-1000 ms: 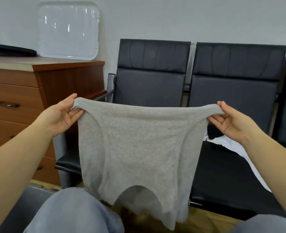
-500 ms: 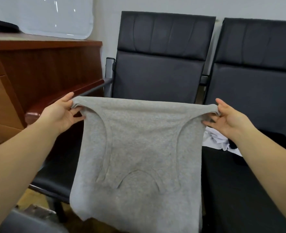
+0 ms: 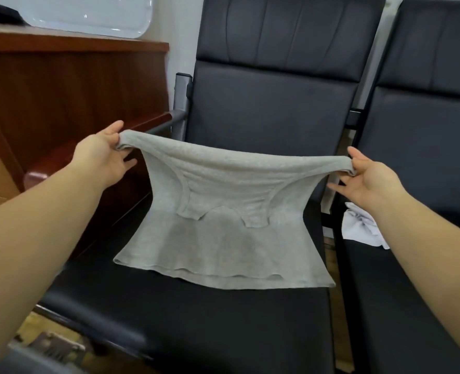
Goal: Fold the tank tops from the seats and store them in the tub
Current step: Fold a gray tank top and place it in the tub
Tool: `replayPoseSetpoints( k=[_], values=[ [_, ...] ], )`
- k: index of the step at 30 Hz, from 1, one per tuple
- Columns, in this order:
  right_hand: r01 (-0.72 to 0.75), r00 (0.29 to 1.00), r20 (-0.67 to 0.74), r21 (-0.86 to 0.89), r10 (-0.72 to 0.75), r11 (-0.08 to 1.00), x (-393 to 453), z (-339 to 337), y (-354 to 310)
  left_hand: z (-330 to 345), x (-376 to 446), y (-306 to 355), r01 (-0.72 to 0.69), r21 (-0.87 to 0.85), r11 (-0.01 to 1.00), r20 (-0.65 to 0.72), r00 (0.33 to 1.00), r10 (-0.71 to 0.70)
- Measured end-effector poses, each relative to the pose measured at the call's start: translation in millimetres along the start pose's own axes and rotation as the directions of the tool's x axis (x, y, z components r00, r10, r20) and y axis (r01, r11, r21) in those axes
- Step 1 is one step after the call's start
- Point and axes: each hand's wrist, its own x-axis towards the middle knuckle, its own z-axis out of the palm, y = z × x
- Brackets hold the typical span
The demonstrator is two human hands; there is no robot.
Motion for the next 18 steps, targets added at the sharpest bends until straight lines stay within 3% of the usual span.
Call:
replayPoseSetpoints(
  k=[3,5,7,9,12,15,18],
  values=[
    [-0.022,0.999,-0.025,-0.091,0.020,0.996,-10,-17,14,-20,-10,-11,0.019,0.081,0.997,-0.018,1.000,-0.018],
    [-0.049,0.998,-0.049,-0.156,0.042,0.987,-21,-31,25,-34,-18,-22,0.036,0.227,0.973,0.001,0.999,-0.037],
    [-0.074,0.996,-0.062,-0.280,0.059,0.957,-34,-44,40,-48,-25,-36,0.053,0.475,0.878,0.014,0.998,-0.068],
    [-0.113,0.993,-0.080,-0.444,0.086,0.889,-46,-58,59,-63,-33,-54,0.064,0.691,0.720,-0.024,0.998,-0.066],
    [-0.126,0.992,-0.091,-0.738,0.086,0.663,-61,-79,91,-85,-49,-83,0.096,0.816,0.570,-0.036,0.993,-0.116],
    [-0.090,0.996,-0.069,-0.868,0.062,0.488,-67,-90,116,-101,-61,-104,0.120,0.856,0.503,-0.074,0.991,-0.111],
    [0.004,1.000,0.004,-0.983,0.000,0.184,-70,-82,125,-106,-69,-114,0.093,0.889,0.449,-0.086,0.996,-0.035]
  ],
)
